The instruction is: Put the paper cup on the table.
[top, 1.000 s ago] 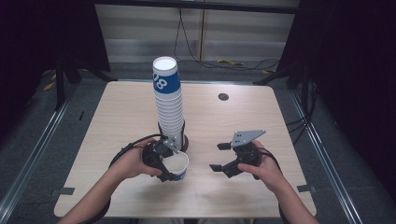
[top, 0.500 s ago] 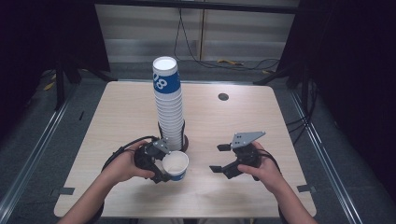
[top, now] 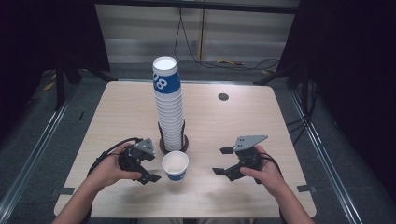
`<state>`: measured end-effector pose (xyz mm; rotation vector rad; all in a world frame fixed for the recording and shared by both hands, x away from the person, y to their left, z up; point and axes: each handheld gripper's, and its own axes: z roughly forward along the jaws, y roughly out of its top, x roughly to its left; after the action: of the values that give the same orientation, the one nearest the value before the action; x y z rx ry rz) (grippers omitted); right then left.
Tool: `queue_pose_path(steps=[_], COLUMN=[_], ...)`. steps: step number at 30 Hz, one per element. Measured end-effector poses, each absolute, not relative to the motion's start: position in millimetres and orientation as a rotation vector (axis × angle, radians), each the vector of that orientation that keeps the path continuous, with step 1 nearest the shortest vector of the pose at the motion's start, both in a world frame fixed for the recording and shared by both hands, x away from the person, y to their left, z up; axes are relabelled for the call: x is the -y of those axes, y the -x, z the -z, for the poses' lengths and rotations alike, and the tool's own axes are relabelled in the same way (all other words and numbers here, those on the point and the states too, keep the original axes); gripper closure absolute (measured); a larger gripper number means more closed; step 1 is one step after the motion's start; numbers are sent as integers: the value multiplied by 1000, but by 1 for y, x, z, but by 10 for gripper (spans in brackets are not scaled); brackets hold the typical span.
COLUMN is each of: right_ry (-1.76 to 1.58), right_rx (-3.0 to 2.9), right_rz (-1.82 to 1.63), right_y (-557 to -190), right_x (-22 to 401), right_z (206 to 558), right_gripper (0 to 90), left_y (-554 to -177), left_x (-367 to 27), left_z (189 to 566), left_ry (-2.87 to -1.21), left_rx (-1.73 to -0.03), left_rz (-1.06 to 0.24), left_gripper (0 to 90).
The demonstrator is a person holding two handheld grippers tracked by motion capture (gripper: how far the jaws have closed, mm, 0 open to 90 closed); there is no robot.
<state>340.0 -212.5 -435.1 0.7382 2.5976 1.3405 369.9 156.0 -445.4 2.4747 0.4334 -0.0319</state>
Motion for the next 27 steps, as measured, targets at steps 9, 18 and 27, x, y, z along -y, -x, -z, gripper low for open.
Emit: queue_pose_path(steps=[9, 18, 27], right_ry=[-753, -795, -824], right_rx=[-2603, -2588, -2574], right_rz=[-1285, -1255, -1209], right_y=[-336, -332, -327], right_x=[225, 239, 251], right_z=[451, 462, 472], right_gripper=[168, 167, 168], left_y=[-367, -366, -363], left_x=[-173, -186, -200], left_z=[457, 470, 484], left_ry=[-2433, -2395, -2389], left_rx=[-467, -518, -548], left_rz=[10, -21, -26], left_gripper=[170, 172, 173])
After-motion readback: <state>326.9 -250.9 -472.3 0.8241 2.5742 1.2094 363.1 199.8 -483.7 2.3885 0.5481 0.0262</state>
